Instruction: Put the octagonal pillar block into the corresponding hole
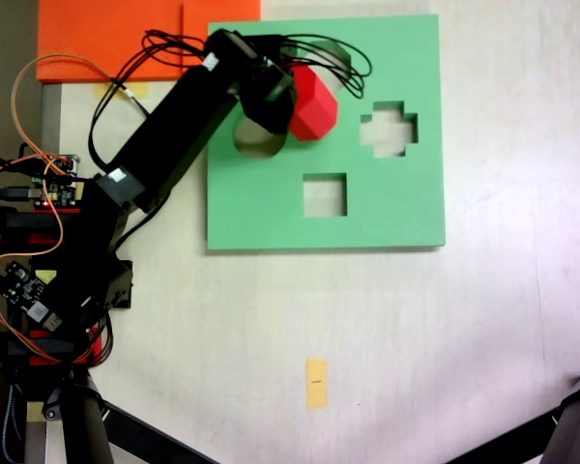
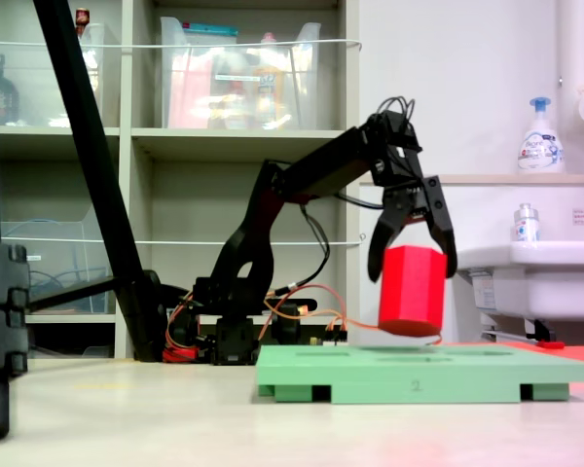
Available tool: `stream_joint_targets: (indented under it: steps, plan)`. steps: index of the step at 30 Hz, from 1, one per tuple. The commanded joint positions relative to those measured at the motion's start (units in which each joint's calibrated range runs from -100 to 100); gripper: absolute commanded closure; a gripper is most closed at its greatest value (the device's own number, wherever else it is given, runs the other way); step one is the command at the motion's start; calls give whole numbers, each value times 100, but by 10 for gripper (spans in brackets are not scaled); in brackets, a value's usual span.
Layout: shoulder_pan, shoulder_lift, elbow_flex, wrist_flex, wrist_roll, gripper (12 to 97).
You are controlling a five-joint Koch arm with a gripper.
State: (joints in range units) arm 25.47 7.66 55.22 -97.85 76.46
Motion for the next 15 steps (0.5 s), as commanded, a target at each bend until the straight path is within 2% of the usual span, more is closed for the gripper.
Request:
stream_joint_targets:
  steps: [1,15]
  plan:
    - [103,30,430,468,171,742]
    - [249,952,929,1633,352,742]
